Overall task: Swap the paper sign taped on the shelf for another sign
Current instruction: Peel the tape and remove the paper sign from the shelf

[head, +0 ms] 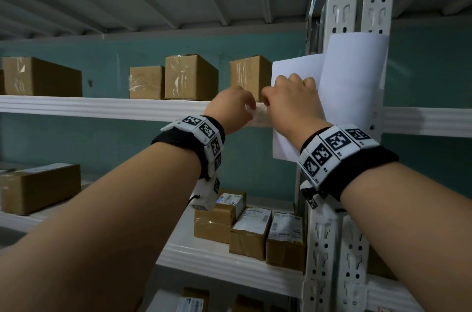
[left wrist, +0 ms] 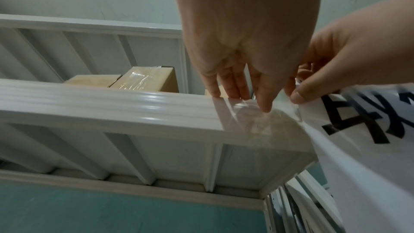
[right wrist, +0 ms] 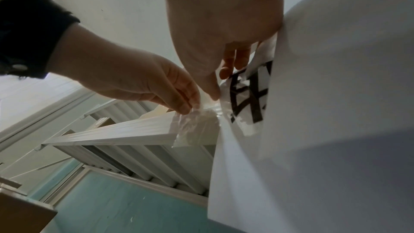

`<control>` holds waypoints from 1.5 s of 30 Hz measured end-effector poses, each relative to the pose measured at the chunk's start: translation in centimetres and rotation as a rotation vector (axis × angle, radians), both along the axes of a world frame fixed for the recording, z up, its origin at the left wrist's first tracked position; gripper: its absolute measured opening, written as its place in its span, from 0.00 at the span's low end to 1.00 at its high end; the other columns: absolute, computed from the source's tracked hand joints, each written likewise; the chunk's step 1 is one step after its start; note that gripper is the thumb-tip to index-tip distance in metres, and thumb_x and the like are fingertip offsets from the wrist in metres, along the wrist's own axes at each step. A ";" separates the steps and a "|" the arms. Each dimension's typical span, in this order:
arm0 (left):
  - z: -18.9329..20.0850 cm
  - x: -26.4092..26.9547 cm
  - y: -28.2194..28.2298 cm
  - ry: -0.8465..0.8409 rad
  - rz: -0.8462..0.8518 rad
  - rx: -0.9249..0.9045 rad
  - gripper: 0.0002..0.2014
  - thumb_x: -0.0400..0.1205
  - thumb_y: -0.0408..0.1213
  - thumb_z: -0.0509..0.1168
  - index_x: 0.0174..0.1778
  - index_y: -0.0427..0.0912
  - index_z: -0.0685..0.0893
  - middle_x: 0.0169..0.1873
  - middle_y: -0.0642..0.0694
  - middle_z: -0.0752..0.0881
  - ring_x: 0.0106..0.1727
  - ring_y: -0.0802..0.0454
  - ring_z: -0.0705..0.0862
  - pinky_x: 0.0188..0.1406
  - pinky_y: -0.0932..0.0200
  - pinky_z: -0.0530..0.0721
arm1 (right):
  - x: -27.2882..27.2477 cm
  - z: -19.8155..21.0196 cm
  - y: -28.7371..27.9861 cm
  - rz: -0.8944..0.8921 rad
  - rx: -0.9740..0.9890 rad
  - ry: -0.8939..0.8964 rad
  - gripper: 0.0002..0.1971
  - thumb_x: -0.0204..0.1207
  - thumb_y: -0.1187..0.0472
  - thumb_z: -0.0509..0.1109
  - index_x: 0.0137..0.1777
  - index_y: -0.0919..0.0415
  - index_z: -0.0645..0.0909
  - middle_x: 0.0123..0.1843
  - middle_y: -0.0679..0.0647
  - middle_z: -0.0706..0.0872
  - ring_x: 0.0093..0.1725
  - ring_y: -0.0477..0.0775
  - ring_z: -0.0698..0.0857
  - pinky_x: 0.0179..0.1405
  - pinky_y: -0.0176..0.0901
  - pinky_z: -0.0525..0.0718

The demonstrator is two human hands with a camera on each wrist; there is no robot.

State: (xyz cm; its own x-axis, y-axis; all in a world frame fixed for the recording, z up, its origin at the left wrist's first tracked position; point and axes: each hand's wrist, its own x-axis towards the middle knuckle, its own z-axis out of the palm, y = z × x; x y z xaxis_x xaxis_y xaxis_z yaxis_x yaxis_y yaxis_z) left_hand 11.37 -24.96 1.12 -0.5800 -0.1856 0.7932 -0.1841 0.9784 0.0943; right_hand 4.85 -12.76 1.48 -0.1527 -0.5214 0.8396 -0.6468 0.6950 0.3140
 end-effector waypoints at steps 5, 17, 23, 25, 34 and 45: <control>-0.4 -0.2 0.2 0.025 0.000 -0.001 0.14 0.77 0.36 0.68 0.58 0.43 0.86 0.56 0.42 0.82 0.59 0.44 0.81 0.60 0.56 0.76 | 0.8 0.1 0.0 -0.038 0.036 -0.057 0.21 0.81 0.43 0.54 0.54 0.57 0.82 0.53 0.58 0.80 0.56 0.61 0.75 0.56 0.55 0.69; 0.3 0.0 0.7 0.040 0.031 -0.004 0.13 0.83 0.36 0.58 0.56 0.42 0.86 0.55 0.42 0.84 0.56 0.44 0.82 0.51 0.57 0.76 | 0.5 -0.3 0.7 0.021 0.013 -0.015 0.10 0.81 0.62 0.60 0.56 0.56 0.82 0.53 0.58 0.81 0.56 0.60 0.76 0.56 0.54 0.70; -0.3 0.4 0.4 0.086 -0.071 0.057 0.16 0.81 0.32 0.58 0.64 0.46 0.81 0.57 0.46 0.86 0.58 0.48 0.83 0.58 0.56 0.80 | 0.5 -0.3 0.6 0.033 -0.005 -0.017 0.09 0.82 0.59 0.60 0.56 0.55 0.81 0.53 0.57 0.82 0.55 0.60 0.77 0.57 0.54 0.71; -0.4 0.5 0.1 0.081 -0.104 0.084 0.18 0.79 0.33 0.62 0.67 0.44 0.77 0.58 0.46 0.86 0.59 0.48 0.83 0.59 0.57 0.79 | 0.5 -0.4 0.6 0.035 -0.009 -0.014 0.09 0.82 0.58 0.60 0.55 0.55 0.81 0.53 0.57 0.82 0.55 0.60 0.77 0.56 0.54 0.72; -1.4 0.1 -0.6 0.055 -0.064 -0.052 0.14 0.78 0.37 0.66 0.59 0.41 0.86 0.59 0.43 0.81 0.61 0.45 0.79 0.64 0.57 0.75 | 0.3 -0.5 0.9 0.052 0.020 0.024 0.10 0.83 0.56 0.59 0.56 0.54 0.81 0.52 0.57 0.82 0.53 0.59 0.77 0.55 0.54 0.72; -1.7 -1.3 -0.6 0.134 0.009 -0.097 0.13 0.78 0.42 0.67 0.58 0.46 0.84 0.56 0.44 0.80 0.61 0.45 0.77 0.59 0.54 0.76 | -0.1 -0.9 1.1 0.069 0.017 0.045 0.10 0.83 0.54 0.59 0.56 0.52 0.81 0.52 0.55 0.83 0.53 0.58 0.77 0.53 0.52 0.72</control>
State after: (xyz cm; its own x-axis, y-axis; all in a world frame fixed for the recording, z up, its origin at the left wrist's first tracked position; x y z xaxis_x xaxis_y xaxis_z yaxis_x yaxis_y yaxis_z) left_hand 10.11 -25.55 -0.58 -0.4668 -0.1087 0.8777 -0.1850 0.9825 0.0233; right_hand 4.74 -11.64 0.61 -0.0783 -0.5437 0.8356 -0.6778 0.6437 0.3553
